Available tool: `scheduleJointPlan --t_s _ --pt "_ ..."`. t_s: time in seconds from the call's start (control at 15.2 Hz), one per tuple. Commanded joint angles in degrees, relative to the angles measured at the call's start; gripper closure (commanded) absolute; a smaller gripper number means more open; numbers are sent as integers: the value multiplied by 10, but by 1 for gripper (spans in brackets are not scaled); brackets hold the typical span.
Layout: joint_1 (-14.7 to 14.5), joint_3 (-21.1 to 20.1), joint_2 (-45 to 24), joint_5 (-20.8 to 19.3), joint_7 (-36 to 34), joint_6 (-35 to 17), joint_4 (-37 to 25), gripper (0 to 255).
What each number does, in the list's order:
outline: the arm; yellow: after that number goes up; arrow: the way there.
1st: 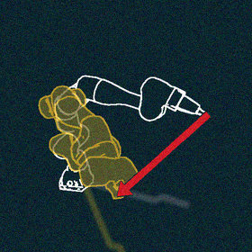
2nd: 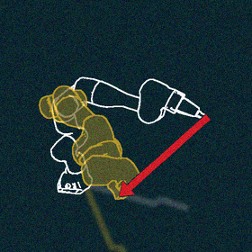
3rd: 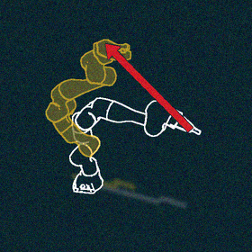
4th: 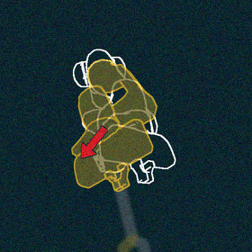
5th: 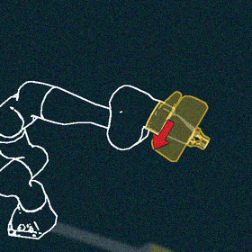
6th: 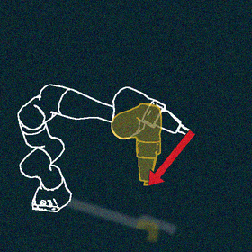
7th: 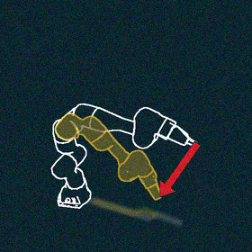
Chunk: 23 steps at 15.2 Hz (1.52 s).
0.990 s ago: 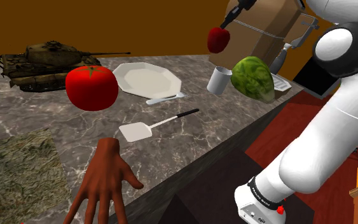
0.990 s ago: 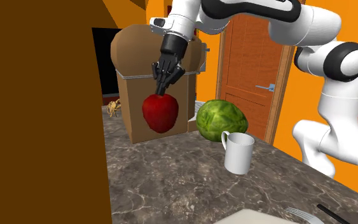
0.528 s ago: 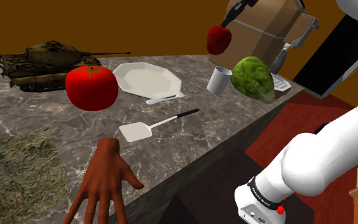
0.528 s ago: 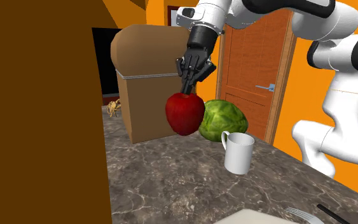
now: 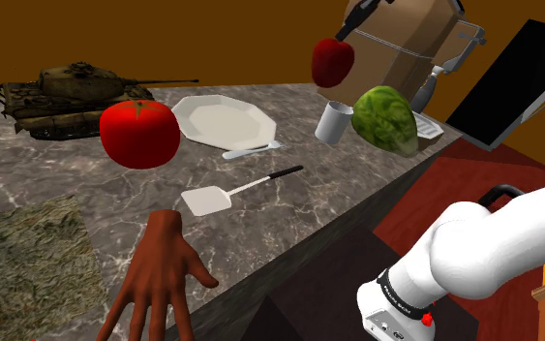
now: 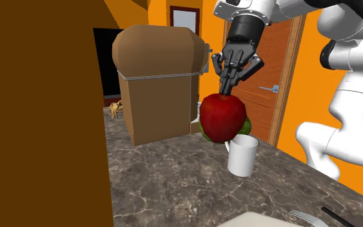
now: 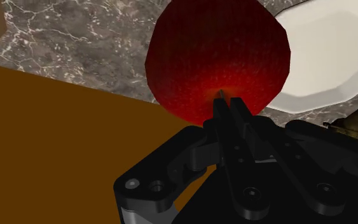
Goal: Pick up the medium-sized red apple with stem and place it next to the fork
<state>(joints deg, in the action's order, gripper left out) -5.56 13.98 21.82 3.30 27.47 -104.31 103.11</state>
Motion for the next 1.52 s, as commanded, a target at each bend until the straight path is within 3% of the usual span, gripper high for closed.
scheduleJointPlan --t_s 0.0,0.73,1.45 --pt "-4 -23 22 -7 -29 8 12 255" --pt "-24 -146 117 -14 -173 52 57 255" --pt "-44 -273 143 5 -317 108 20 255"
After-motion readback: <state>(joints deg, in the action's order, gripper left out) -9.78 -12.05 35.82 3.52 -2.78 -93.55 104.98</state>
